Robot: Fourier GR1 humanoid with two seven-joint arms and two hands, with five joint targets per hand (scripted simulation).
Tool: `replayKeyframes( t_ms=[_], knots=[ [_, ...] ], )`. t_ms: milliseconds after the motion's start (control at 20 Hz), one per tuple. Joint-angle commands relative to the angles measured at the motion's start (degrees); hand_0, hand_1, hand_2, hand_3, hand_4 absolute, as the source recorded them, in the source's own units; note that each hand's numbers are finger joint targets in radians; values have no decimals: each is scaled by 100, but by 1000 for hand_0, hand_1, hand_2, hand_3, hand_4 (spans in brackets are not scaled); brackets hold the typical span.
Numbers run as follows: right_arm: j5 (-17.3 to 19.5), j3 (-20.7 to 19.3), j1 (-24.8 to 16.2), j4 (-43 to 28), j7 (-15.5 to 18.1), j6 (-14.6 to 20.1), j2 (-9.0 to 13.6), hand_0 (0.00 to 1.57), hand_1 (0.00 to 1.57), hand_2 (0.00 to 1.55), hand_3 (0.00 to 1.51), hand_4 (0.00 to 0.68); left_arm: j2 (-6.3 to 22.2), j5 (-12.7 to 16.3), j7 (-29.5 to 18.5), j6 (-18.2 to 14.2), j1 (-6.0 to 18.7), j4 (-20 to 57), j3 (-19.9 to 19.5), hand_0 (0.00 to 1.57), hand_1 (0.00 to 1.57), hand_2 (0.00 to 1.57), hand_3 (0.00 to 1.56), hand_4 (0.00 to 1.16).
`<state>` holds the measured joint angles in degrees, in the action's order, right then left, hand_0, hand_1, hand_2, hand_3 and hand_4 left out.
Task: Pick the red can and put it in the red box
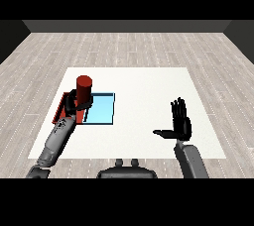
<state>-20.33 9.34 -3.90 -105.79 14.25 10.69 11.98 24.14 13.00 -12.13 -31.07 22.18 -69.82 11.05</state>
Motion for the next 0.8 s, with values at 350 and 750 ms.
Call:
replayKeyframes(
  t_ms=[350, 750],
  knots=[
    [11, -261, 281, 716, 156, -19, -109, 0, 0, 0, 0, 0, 805, -550, 679, 649, 606, 3329, -209, 1571, 1571, 1524, 1430, 1022],
    [91, -353, 649, 1346, 382, -156, -132, 0, 0, 0, 0, 0, 614, -974, 771, 837, 1339, 5580, -184, 0, 0, 324, 0, 705]
  ],
)
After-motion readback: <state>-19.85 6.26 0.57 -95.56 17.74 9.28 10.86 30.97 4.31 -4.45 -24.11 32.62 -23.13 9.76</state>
